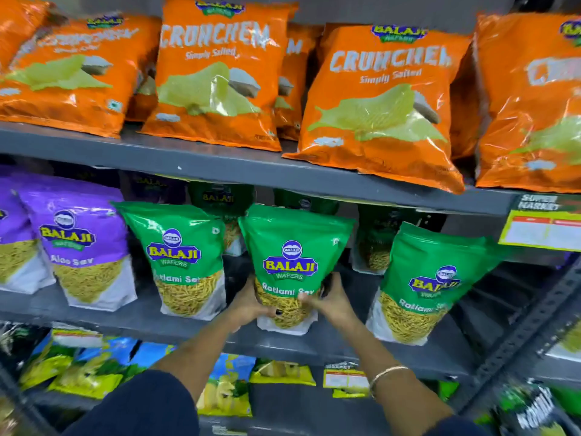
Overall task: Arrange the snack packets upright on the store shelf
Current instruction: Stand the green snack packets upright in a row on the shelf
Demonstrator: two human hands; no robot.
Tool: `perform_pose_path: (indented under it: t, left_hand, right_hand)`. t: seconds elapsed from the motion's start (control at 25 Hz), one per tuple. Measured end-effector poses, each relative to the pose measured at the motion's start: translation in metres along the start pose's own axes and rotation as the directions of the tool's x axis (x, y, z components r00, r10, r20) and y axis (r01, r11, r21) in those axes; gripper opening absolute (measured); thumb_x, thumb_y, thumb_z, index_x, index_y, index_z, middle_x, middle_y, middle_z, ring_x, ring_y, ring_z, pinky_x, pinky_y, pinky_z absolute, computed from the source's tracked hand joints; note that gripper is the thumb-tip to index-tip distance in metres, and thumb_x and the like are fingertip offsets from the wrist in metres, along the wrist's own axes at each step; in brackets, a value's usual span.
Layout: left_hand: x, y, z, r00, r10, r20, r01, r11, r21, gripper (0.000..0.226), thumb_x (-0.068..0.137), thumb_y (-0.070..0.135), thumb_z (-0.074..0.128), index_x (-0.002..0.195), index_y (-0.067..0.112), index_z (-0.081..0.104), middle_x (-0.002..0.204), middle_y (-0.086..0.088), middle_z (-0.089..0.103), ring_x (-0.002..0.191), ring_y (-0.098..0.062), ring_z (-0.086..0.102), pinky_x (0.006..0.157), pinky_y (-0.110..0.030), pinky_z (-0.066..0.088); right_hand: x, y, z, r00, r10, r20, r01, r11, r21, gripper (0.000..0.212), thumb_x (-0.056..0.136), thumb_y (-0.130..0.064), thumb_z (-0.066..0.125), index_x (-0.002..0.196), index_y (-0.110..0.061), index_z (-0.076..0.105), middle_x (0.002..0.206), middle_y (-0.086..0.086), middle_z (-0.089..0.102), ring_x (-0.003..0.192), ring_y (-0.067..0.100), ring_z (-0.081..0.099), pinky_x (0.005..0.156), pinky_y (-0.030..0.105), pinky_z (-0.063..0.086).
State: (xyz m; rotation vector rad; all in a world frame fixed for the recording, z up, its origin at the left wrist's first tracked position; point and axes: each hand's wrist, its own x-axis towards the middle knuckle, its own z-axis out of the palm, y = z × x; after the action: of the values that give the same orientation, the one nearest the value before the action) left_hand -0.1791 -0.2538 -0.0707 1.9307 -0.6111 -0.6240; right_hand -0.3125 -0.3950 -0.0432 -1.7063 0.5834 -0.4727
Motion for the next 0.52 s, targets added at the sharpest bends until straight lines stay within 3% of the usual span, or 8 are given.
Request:
perform_pose_path:
  t: [0.08, 0.16, 0.24, 0.4, 0.52]
  left_hand:
    - [-0.001, 0.004, 0.002, 1.000, 0.017, 0.012, -0.017, 1.000, 0.003, 0.102, 0.062, 0.012, 0.082, 0.142, 0.014, 0.019, 0.138, -0.009, 0.048, 0.124, -0.022, 0.044, 0.096, -0.030, 0.037]
    - [-0.003, 0.006, 0.003, 0.999, 0.037, 0.028, -0.037, 0.999, -0.004, 0.109, 0.057, 0.019, 0.084, 0.142, 0.012, 0.017, 0.140, -0.007, 0.045, 0.129, -0.021, 0.041, 0.099, -0.030, 0.035]
    - [-0.007, 0.006, 0.004, 0.998, 0.051, 0.044, -0.049, 0.998, -0.034, 0.113, 0.053, 0.023, 0.084, 0.143, 0.011, 0.016, 0.138, -0.004, 0.046, 0.128, -0.017, 0.041, 0.098, -0.027, 0.035]
    - [-0.008, 0.008, 0.006, 0.997, 0.064, 0.042, -0.064, 0.998, 0.016, 0.095, 0.062, 0.016, 0.079, 0.139, 0.010, 0.023, 0.138, -0.010, 0.049, 0.126, -0.024, 0.046, 0.098, -0.031, 0.038]
    - [-0.004, 0.007, 0.004, 0.995, 0.066, 0.080, -0.069, 0.997, 0.040, 0.092, 0.062, 0.015, 0.077, 0.138, 0.009, 0.025, 0.138, -0.011, 0.049, 0.126, -0.024, 0.046, 0.102, -0.035, 0.038]
  right_hand:
    - [0.005, -0.041, -0.009, 0.961, -0.159, -0.228, 0.177, 0.983, 0.058, 0.077, 0.067, -0.011, 0.083, 0.128, -0.012, 0.036, 0.121, 0.000, 0.059, 0.103, 0.012, 0.060, 0.082, 0.018, 0.054]
    - [0.017, -0.085, -0.018, 0.897, -0.290, -0.333, 0.236, 0.952, -0.194, 0.067, 0.066, -0.026, 0.083, 0.120, -0.006, 0.048, 0.117, 0.009, 0.064, 0.104, 0.022, 0.062, 0.091, 0.035, 0.053]
    - [0.027, -0.112, -0.027, 0.899, -0.329, -0.290, 0.176, 0.876, -0.449, 0.062, 0.068, -0.030, 0.081, 0.118, -0.001, 0.060, 0.117, 0.019, 0.067, 0.106, 0.029, 0.064, 0.092, 0.039, 0.052]
    - [0.028, -0.117, -0.040, 0.925, -0.213, -0.316, 0.114, 0.946, -0.303, 0.057, 0.068, -0.016, 0.082, 0.117, 0.006, 0.063, 0.125, 0.019, 0.064, 0.111, 0.026, 0.061, 0.085, 0.024, 0.045]
    - [0.028, -0.115, -0.044, 0.916, -0.190, -0.353, 0.125, 0.972, -0.197, 0.050, 0.069, -0.015, 0.081, 0.112, 0.006, 0.065, 0.119, 0.017, 0.066, 0.109, 0.030, 0.062, 0.082, 0.024, 0.045]
